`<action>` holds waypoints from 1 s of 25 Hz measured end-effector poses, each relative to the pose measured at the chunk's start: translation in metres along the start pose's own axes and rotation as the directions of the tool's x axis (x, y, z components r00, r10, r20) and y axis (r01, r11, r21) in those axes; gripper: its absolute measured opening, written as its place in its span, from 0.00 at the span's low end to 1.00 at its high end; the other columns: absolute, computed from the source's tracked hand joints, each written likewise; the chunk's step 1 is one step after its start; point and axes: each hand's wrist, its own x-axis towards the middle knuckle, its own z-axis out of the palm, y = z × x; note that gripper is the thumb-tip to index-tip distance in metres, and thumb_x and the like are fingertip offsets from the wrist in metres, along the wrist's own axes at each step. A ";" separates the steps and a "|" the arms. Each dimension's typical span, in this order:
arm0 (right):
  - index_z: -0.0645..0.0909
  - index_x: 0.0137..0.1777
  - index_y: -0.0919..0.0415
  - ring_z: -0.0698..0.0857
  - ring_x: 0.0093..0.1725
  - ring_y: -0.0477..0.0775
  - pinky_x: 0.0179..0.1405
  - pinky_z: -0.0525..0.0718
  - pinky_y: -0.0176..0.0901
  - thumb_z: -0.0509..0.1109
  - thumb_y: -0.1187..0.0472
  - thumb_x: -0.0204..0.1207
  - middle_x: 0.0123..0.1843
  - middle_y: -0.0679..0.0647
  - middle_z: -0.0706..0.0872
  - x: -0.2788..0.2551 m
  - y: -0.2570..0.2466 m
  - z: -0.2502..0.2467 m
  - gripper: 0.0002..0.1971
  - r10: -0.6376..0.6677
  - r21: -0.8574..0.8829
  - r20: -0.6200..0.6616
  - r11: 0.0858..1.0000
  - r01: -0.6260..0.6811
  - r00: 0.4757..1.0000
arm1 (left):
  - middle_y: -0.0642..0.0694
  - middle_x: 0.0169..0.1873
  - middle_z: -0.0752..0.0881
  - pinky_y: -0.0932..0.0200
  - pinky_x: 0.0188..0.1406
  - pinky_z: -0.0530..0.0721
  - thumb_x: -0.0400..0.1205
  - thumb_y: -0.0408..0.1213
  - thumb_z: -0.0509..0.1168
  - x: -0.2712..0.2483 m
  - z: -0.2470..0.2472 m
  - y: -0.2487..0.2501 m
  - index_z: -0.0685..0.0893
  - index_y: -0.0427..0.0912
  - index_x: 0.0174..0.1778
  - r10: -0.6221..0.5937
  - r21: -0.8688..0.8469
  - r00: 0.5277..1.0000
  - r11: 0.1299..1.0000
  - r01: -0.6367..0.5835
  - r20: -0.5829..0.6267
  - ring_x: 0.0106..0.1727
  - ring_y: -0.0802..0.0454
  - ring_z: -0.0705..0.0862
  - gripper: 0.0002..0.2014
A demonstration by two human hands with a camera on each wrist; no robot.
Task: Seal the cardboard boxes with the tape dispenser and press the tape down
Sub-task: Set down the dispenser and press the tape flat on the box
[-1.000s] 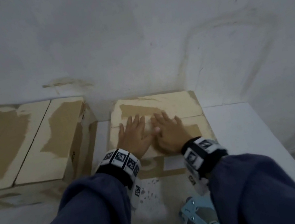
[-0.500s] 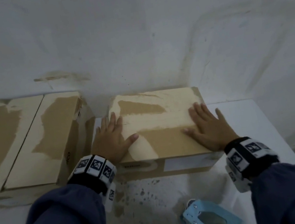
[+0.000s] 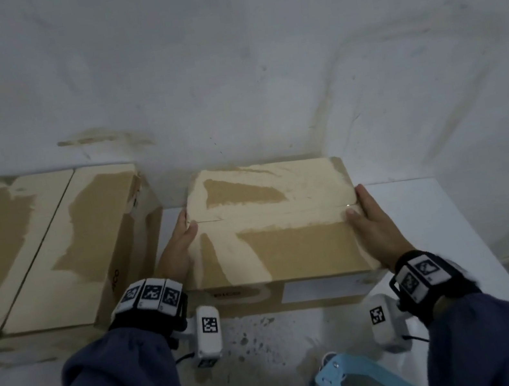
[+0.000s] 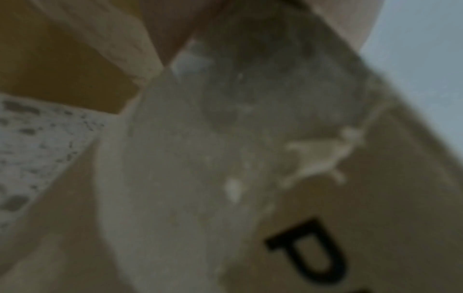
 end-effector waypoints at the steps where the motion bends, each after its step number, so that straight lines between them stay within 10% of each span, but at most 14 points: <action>1: 0.52 0.83 0.54 0.64 0.79 0.50 0.71 0.61 0.38 0.57 0.58 0.85 0.83 0.50 0.62 0.000 0.001 -0.001 0.29 0.021 0.049 -0.011 0.999 -0.020 1.000 | 0.50 0.74 0.66 0.55 0.77 0.61 0.88 0.36 0.48 -0.001 0.001 0.000 0.54 0.41 0.82 -0.011 -0.028 1.000 1.000 0.011 -0.007 0.76 0.52 0.65 0.24; 7: 0.58 0.81 0.58 0.63 0.80 0.53 0.71 0.59 0.38 0.59 0.60 0.84 0.82 0.54 0.63 0.000 0.005 0.002 0.27 -0.015 -0.052 -0.089 0.999 0.010 0.996 | 0.51 0.74 0.66 0.53 0.73 0.67 0.82 0.47 0.62 0.002 -0.003 -0.012 0.60 0.45 0.80 0.047 0.218 0.997 0.975 -0.034 -0.053 0.74 0.51 0.68 0.31; 10: 0.76 0.70 0.62 0.73 0.72 0.63 0.69 0.73 0.54 0.64 0.58 0.80 0.75 0.62 0.72 -0.003 0.004 0.004 0.19 -0.241 -0.465 -0.230 0.878 0.111 0.943 | 0.40 0.71 0.67 0.48 0.67 0.74 0.77 0.51 0.67 -0.011 0.001 -0.004 0.67 0.43 0.74 0.316 0.740 0.933 0.667 -0.088 -0.174 0.69 0.41 0.71 0.32; 13: 0.84 0.56 0.59 0.83 0.58 0.67 0.53 0.81 0.58 0.57 0.44 0.74 0.60 0.60 0.84 -0.022 -0.009 0.014 0.23 -0.492 -0.759 -0.012 0.571 0.312 0.871 | 0.39 0.74 0.69 0.46 0.73 0.69 0.69 0.71 0.50 -0.034 0.007 0.009 0.71 0.43 0.75 0.348 0.889 0.932 0.389 -0.241 0.100 0.75 0.39 0.69 0.45; 16: 0.56 0.81 0.52 0.52 0.84 0.59 0.78 0.53 0.67 0.50 0.18 0.57 0.84 0.50 0.53 -0.045 -0.014 0.030 0.56 -0.229 -0.760 0.375 0.478 0.440 0.898 | 0.44 0.82 0.36 0.44 0.82 0.42 0.53 0.86 0.45 -0.050 0.009 0.001 0.42 0.45 0.83 0.042 0.931 0.943 0.154 -0.332 0.330 0.84 0.43 0.38 0.67; 18: 0.40 0.83 0.49 0.39 0.83 0.57 0.80 0.43 0.66 0.54 0.17 0.52 0.84 0.50 0.37 -0.051 -0.006 0.031 0.62 -0.171 -0.791 0.445 0.384 0.476 0.879 | 0.42 0.81 0.32 0.45 0.81 0.38 0.58 0.82 0.54 -0.051 0.008 -0.004 0.35 0.45 0.82 0.001 0.934 0.934 0.028 -0.356 0.357 0.83 0.43 0.34 0.66; 22: 0.58 0.78 0.53 0.75 0.73 0.70 0.62 0.79 0.70 0.77 0.33 0.51 0.77 0.65 0.72 -0.056 0.010 0.014 0.56 -0.242 -0.841 0.412 0.272 0.469 0.879 | 0.41 0.82 0.34 0.44 0.82 0.40 0.69 0.69 0.64 -0.052 0.027 -0.002 0.34 0.45 0.81 0.017 0.938 0.938 -0.001 -0.345 0.345 0.83 0.42 0.36 0.58; 25: 0.62 0.76 0.53 0.80 0.69 0.69 0.56 0.82 0.68 0.80 0.33 0.46 0.73 0.64 0.78 -0.059 0.024 -0.007 0.57 -0.213 -0.859 0.359 0.307 0.411 0.909 | 0.40 0.82 0.35 0.44 0.81 0.41 0.71 0.67 0.64 -0.055 0.056 -0.002 0.35 0.45 0.82 0.017 0.930 0.930 -0.013 -0.368 0.368 0.84 0.42 0.37 0.57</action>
